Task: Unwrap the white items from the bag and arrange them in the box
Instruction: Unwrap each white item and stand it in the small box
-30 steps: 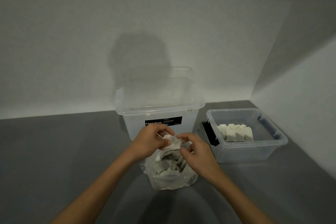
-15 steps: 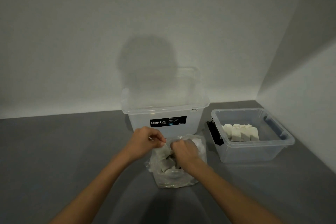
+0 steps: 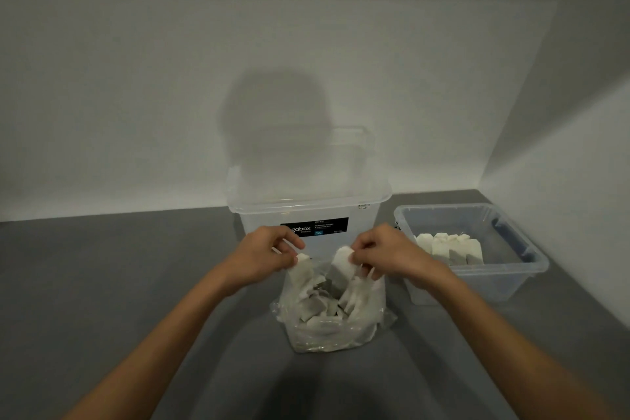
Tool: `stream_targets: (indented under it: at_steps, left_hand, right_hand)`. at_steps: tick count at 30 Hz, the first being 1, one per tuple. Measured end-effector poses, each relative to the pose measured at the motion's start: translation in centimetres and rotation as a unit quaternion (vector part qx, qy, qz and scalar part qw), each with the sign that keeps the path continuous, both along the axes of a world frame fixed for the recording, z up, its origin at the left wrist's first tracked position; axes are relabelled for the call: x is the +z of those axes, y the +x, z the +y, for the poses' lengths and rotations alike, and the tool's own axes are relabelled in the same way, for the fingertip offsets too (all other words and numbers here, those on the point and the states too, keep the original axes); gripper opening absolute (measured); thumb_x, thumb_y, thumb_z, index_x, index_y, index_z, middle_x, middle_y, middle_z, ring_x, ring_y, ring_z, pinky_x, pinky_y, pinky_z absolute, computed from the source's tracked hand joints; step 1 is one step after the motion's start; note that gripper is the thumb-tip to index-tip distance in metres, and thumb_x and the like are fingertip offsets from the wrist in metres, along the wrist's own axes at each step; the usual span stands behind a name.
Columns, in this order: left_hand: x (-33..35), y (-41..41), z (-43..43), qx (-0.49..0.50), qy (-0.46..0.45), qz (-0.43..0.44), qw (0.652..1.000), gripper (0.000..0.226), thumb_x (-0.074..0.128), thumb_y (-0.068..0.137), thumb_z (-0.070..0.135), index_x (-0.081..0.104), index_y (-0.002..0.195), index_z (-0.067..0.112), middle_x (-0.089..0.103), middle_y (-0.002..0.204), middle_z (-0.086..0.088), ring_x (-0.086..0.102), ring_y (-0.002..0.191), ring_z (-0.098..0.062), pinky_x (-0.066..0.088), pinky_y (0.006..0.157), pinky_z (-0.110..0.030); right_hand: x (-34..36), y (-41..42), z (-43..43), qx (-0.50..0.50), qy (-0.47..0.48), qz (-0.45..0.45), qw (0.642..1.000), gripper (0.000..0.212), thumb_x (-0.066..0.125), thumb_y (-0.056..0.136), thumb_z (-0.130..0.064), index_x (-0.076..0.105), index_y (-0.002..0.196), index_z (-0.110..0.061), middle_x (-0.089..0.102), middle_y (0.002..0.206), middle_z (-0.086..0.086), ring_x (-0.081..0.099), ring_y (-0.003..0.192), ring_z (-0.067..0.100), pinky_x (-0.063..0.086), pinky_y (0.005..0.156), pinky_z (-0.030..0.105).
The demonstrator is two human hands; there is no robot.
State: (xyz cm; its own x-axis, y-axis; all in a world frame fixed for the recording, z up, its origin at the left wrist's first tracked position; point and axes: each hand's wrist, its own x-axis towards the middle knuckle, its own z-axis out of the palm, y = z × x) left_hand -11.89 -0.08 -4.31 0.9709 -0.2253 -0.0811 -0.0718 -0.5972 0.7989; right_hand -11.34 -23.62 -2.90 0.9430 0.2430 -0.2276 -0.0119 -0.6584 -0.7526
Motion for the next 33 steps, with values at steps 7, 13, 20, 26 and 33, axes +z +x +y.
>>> stream_targets:
  at_steps: [7,13,20,26,33]
  left_hand:
    - [2.9,0.1,-2.4,-0.048,-0.077,0.013,0.996,0.021,0.054,0.088,-0.001,0.070,0.091,0.012,0.059,0.081,-0.010,0.060,0.074,-0.017,0.058,0.079,-0.033]
    - [4.4,1.3,-5.2,-0.055,-0.118,0.044,0.990,0.028,0.052,0.090,-0.002,0.077,0.088,0.010,0.073,0.100,-0.006,0.066,0.092,-0.019,0.056,0.085,-0.024]
    - [5.7,3.8,-10.7,-0.072,-0.039,-0.042,0.996,0.021,0.067,0.083,0.006,0.077,0.089,0.024,0.074,0.095,-0.001,0.069,0.084,-0.017,0.057,0.079,-0.034]
    - [6.5,6.2,-18.4,-0.099,0.050,-0.141,0.984,0.007,0.070,0.084,0.020,0.074,0.089,0.018,0.067,0.095,0.004,0.064,0.087,-0.009,0.051,0.084,-0.027]
    - [2.6,10.7,-26.5,-0.154,0.205,-0.136,0.957,0.008,0.064,0.088,0.018,0.069,0.094,0.016,0.067,0.097,-0.002,0.062,0.087,-0.016,0.052,0.081,-0.033]
  right_hand:
    - [3.8,-0.2,-2.9,-0.010,0.123,0.046,0.991,0.013,0.060,0.088,0.001,0.068,0.099,-0.002,0.066,0.060,0.000,0.060,0.053,0.008,0.049,0.051,0.020]
    - [4.7,0.1,-5.8,-0.046,0.127,0.028,0.990,0.010,0.061,0.088,-0.001,0.066,0.095,-0.007,0.065,0.063,0.004,0.060,0.058,0.013,0.051,0.054,0.022]
    - [5.4,1.2,-12.4,-0.100,0.136,-0.003,0.986,0.009,0.062,0.088,0.000,0.065,0.087,-0.009,0.064,0.064,0.007,0.061,0.056,0.013,0.051,0.054,0.022]
    - [5.2,3.9,-19.1,-0.129,0.099,-0.042,0.986,0.008,0.059,0.090,-0.001,0.067,0.089,-0.002,0.065,0.069,0.012,0.061,0.056,0.013,0.053,0.053,0.022]
    - [1.7,8.1,-22.5,-0.111,-0.054,-0.083,0.989,0.013,0.058,0.088,-0.003,0.071,0.087,-0.004,0.070,0.077,0.015,0.067,0.065,0.019,0.057,0.057,0.024]
